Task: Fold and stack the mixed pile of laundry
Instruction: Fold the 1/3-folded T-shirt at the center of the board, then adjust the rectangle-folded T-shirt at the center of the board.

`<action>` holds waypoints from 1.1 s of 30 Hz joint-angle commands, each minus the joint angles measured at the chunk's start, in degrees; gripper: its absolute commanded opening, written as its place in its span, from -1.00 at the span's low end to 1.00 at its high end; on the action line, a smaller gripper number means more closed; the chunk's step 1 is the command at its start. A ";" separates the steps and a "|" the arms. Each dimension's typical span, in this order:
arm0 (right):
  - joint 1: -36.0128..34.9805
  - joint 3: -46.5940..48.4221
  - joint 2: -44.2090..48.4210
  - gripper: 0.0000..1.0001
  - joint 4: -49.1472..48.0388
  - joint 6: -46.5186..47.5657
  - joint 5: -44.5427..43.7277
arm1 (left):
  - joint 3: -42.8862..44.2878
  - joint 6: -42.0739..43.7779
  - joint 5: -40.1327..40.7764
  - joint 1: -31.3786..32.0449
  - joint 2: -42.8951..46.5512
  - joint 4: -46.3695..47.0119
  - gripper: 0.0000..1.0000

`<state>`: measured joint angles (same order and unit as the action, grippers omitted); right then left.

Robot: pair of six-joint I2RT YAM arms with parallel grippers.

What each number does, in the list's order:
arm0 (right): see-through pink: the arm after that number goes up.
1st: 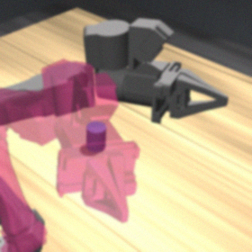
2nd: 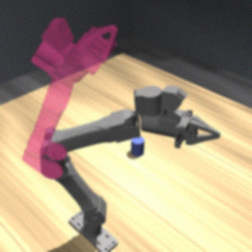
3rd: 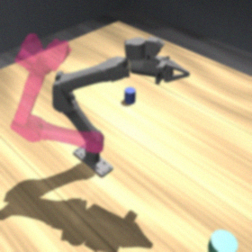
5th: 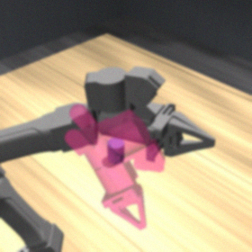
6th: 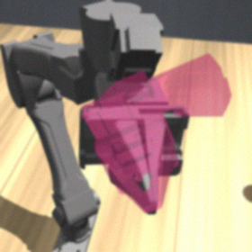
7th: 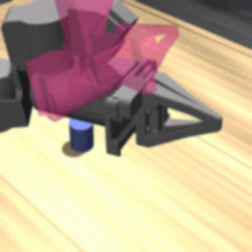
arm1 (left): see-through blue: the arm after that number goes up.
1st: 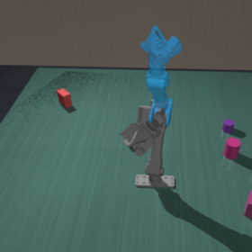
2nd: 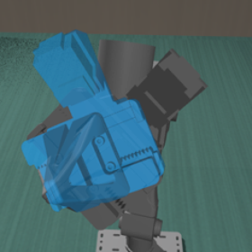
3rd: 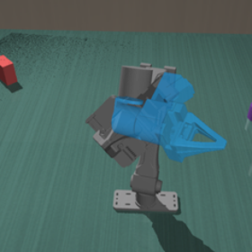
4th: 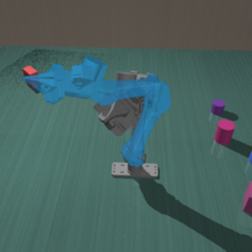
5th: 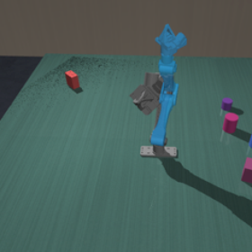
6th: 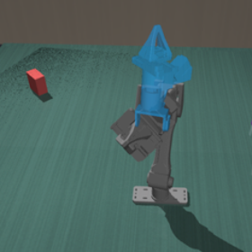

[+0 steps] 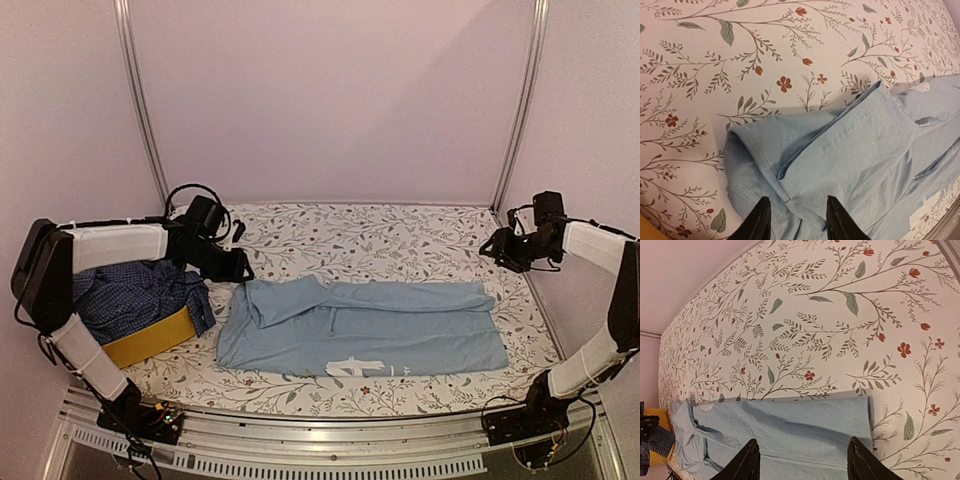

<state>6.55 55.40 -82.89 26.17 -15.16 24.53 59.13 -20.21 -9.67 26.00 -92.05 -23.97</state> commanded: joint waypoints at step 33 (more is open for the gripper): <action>-13.39 4.39 -8.68 0.17 -4.55 0.69 12.40 | 5.69 8.31 -5.22 8.46 -4.48 -2.54 -1.00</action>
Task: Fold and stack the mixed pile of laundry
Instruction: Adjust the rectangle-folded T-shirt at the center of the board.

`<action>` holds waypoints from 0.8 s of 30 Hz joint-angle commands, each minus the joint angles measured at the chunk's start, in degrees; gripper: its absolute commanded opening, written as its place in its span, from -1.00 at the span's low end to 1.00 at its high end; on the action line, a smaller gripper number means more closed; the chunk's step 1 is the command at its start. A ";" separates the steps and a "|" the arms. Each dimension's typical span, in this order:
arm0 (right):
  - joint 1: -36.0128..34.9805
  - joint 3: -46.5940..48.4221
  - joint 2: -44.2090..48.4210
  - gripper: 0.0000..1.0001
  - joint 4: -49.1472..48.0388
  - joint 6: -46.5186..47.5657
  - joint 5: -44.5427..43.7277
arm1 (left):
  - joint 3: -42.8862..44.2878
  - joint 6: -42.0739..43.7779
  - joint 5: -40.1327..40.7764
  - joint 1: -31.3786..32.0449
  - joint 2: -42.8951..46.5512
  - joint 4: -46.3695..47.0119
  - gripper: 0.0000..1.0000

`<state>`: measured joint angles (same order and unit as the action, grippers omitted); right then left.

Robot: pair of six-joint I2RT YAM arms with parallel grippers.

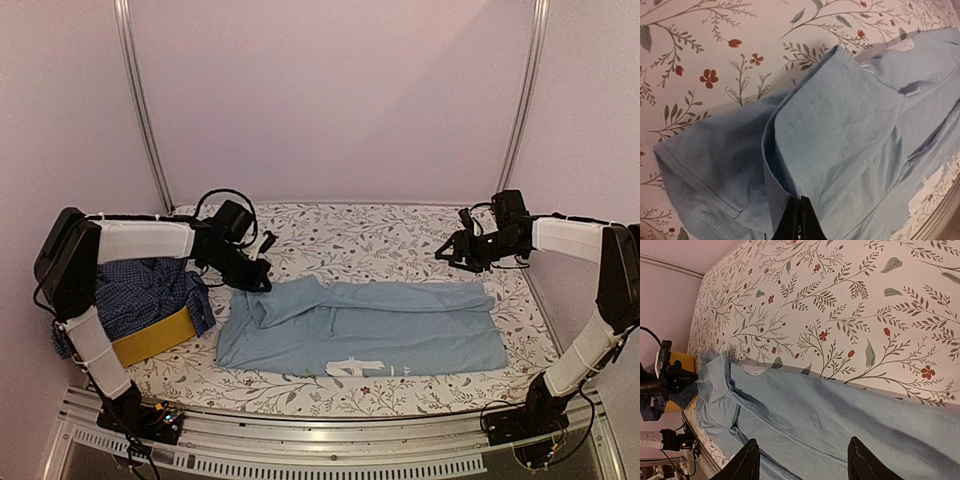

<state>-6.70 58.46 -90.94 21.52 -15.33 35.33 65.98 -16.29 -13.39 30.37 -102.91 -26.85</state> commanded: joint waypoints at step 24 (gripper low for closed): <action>1.24 -0.68 1.71 0.17 4.43 2.16 -0.10 | -11.48 20.02 5.07 27.89 16.70 -3.25 0.02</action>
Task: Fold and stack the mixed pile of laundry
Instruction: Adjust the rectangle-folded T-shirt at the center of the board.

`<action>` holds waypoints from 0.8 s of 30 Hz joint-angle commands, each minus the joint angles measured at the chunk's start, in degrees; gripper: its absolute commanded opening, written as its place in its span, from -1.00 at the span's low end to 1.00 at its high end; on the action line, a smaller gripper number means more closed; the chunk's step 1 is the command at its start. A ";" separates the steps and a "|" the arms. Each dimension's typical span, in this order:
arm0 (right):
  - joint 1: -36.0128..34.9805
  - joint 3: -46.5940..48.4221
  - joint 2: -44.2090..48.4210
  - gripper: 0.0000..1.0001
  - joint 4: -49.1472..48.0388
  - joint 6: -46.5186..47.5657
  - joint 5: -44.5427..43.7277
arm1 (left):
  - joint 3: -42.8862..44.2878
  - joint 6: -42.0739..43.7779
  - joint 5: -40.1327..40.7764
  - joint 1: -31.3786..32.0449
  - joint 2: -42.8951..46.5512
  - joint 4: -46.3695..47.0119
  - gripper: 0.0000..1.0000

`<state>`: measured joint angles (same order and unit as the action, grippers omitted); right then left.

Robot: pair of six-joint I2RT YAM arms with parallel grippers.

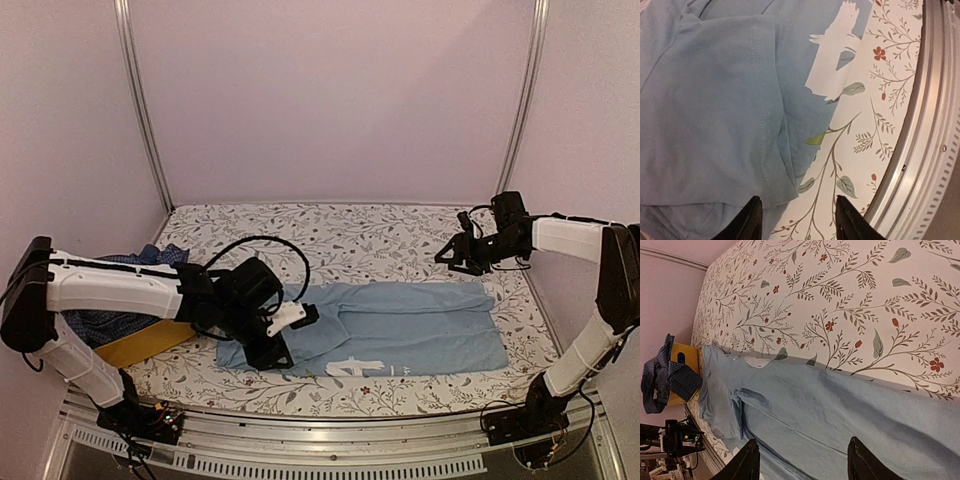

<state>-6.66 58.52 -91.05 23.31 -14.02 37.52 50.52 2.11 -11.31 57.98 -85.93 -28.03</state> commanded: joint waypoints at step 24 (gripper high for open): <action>14.91 -2.25 -2.30 0.08 12.16 -0.93 -12.65 | 41.16 -11.22 -5.93 -21.79 -30.84 -1.67 0.14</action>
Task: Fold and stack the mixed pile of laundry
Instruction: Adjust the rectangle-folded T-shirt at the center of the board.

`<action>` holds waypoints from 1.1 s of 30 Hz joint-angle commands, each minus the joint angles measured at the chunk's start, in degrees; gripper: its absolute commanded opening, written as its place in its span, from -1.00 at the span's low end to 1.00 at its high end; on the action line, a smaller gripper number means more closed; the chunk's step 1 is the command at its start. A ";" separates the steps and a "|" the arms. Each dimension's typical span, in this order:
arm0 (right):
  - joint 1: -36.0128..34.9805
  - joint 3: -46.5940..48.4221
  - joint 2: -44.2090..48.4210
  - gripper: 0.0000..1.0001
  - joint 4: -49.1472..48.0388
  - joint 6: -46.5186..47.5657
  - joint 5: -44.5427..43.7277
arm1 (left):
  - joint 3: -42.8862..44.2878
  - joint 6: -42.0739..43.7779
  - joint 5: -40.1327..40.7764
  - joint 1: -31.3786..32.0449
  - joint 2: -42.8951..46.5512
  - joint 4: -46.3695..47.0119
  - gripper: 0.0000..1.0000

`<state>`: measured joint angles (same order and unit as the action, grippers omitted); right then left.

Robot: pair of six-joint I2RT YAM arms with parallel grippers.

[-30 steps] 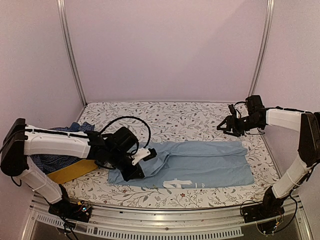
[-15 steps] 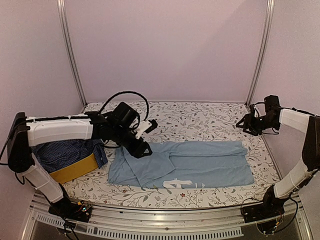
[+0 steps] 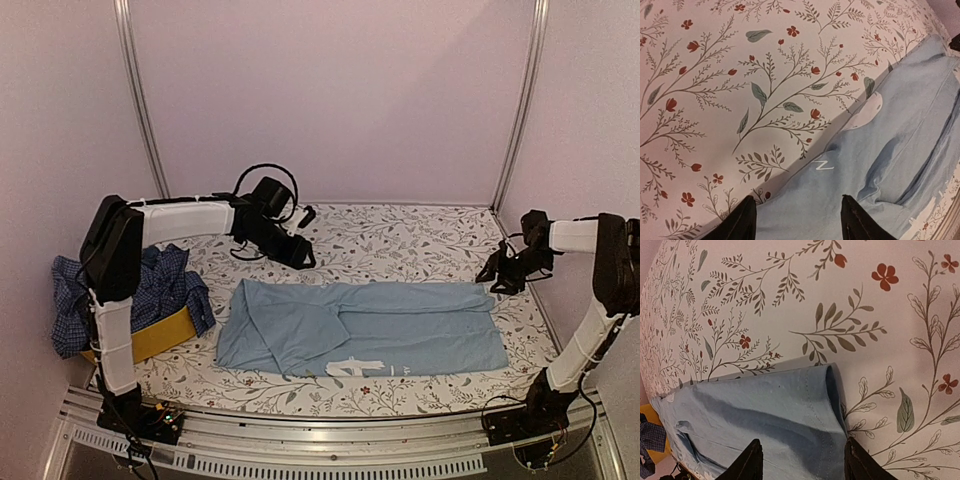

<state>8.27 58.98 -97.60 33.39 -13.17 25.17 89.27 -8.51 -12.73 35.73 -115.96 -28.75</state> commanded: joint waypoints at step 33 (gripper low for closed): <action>0.16 -10.02 7.34 -0.82 0.10 -6.04 -3.39 | 11.94 19.47 4.74 15.09 -14.39 -7.45 -0.38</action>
<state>8.27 46.92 -89.17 34.41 -19.46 22.61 100.03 8.32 -11.27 50.52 -129.40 -34.48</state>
